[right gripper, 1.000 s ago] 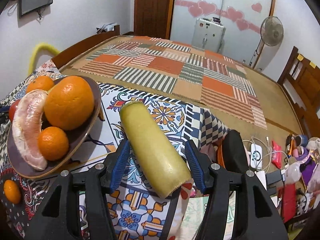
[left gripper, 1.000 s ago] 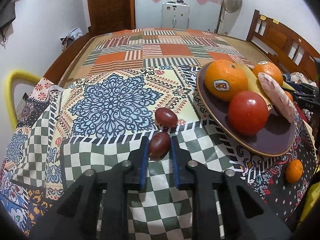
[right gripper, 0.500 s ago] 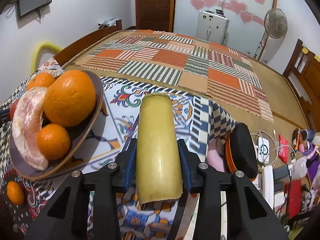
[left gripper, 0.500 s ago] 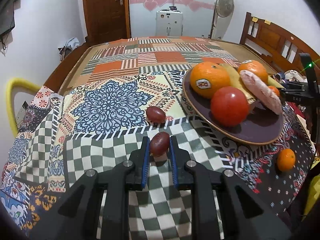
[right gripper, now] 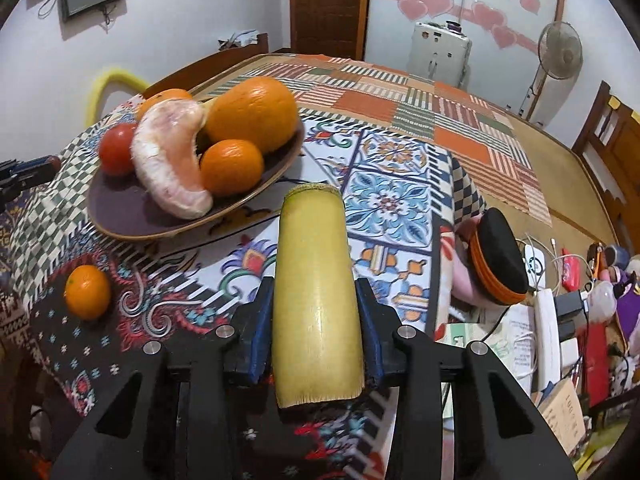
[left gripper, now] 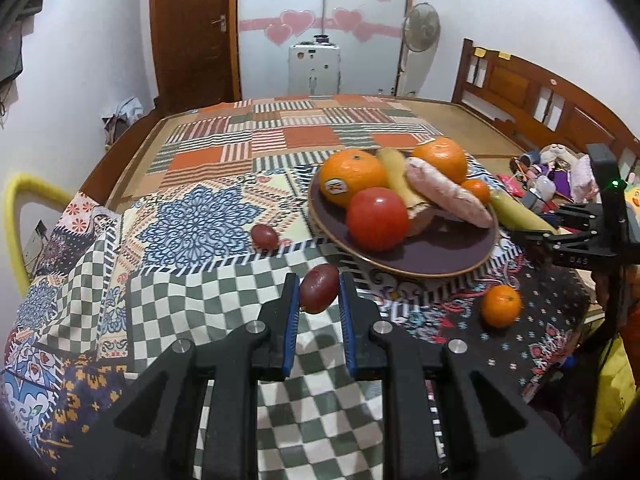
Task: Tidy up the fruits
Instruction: 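Carry the date onto the plate with the left tool while the right tool lays the cylinder there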
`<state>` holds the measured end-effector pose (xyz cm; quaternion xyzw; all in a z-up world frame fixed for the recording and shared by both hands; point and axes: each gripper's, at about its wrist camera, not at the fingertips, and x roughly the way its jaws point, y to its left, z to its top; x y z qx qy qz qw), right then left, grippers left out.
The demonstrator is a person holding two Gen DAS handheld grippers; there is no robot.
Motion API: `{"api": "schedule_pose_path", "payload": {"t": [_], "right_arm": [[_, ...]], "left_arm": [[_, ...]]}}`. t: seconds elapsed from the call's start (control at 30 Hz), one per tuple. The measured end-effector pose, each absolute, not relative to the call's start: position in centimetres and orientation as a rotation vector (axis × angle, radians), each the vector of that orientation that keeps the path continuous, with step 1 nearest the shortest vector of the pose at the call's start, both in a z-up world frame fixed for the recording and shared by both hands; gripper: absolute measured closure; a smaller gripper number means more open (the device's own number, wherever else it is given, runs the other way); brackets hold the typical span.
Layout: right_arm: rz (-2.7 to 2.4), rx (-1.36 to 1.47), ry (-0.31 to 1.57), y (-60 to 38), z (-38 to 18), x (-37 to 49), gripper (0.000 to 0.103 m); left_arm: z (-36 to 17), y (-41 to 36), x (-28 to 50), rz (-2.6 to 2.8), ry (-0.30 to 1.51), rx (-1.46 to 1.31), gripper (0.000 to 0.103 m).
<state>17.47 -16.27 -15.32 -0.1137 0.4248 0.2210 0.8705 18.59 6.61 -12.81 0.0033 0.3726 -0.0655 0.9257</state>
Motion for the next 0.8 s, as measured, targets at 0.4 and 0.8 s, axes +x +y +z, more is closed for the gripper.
{"api": "schedule_pose_path", "payload": {"t": [0.4,0.8], "right_arm": [[0.485,-0.195,0.867,-15.3,-15.7,20.6,0.067],[0.493,-0.121,0.824,-16.2,-15.0,19.0,0.069]], "left_arm": [[-13.2,5.3,19.6,-0.164,0.771,0.008,0.084],[-12.3,3.6,21.1,-0.189,0.755,0.014,0.084]]}}
